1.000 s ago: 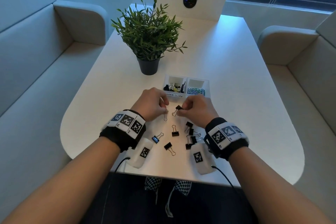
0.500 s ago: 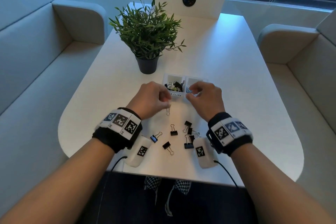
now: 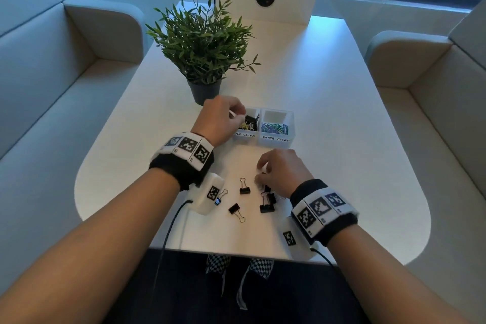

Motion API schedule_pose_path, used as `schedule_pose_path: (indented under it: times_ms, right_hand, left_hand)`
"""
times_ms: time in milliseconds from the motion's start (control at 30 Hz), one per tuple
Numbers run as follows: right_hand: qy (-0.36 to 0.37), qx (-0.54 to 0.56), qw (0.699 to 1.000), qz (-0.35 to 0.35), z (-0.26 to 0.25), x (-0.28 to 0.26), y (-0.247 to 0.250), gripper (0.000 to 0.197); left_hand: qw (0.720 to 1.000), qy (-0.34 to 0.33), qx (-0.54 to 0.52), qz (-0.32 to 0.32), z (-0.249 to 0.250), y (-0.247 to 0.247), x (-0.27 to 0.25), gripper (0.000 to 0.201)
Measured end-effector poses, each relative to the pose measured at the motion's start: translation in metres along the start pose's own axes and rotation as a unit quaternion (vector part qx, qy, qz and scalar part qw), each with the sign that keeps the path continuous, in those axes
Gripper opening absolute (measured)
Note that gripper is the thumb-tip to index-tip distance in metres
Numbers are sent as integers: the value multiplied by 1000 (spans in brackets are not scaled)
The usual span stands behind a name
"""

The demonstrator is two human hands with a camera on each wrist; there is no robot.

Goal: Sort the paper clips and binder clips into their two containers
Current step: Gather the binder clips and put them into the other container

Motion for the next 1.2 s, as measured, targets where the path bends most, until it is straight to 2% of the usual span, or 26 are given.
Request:
schedule_pose_path:
  times_ms: [33, 100, 200, 267, 333, 467, 567, 667, 733, 833, 933, 1067, 1133, 1200]
  right_hand:
    - [8, -5, 1000, 8, -1, 2, -2, 18]
    - [19, -9, 1000, 22, -2, 5, -5, 11]
    - [33, 7, 998, 47, -6, 8, -2, 10]
    - [51, 29, 995, 82, -13, 9, 6, 12]
    - [63, 59, 988, 125, -21, 15, 20, 13]
    - [71, 93, 972, 202, -36, 48, 48, 12]
    - [46, 105, 971, 208, -39, 67, 55, 18]
    - [43, 91, 973, 206, -33, 60, 48, 22]
    - [65, 63, 982, 166, -26, 46, 42, 19]
    - [81, 36, 996, 30, -15, 23, 35, 17]
    - [65, 11, 996, -66, -9, 9, 34, 24]
    - [53, 12, 992, -111, -8, -1, 30, 34]
    - [51, -3, 990, -129, -8, -3, 25, 37]
    - [55, -12, 990, -126, -7, -3, 20, 32]
  left_hand:
    - [1000, -5, 8, -10, -1, 4, -8, 13]
    - [994, -9, 65, -84, -5, 13, -26, 19]
    - [952, -9, 219, -215, -19, 18, -62, 31]
    - [926, -19, 279, -253, -31, 18, -79, 39]
    - [920, -25, 290, -263, -38, 13, -86, 41]
    - [930, -31, 270, -247, -42, 4, -86, 32]
    - [941, -33, 240, -235, -41, -2, -86, 19]
    - [952, -18, 211, -219, -39, 1, -79, 13]
    - [968, -10, 175, -181, -31, 10, -66, 13]
    - [992, -21, 91, -80, -10, 24, -37, 15]
    - [998, -23, 43, -28, 8, 21, -12, 20]
    - [995, 3, 90, -47, 13, 2, -3, 50]
    - [991, -12, 117, -62, 12, -2, -15, 45]
    - [975, -49, 178, -121, 11, -4, -32, 33]
Point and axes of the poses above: each hand's wrist, its own x-axis towards the middle knuckle, its own y-axis out of the back of the hand, z = x × y, the point moved 1 cm from there along x, towards the middle knuckle, and after that the axes turned 14 degrees about y, right-handed, at the moved point
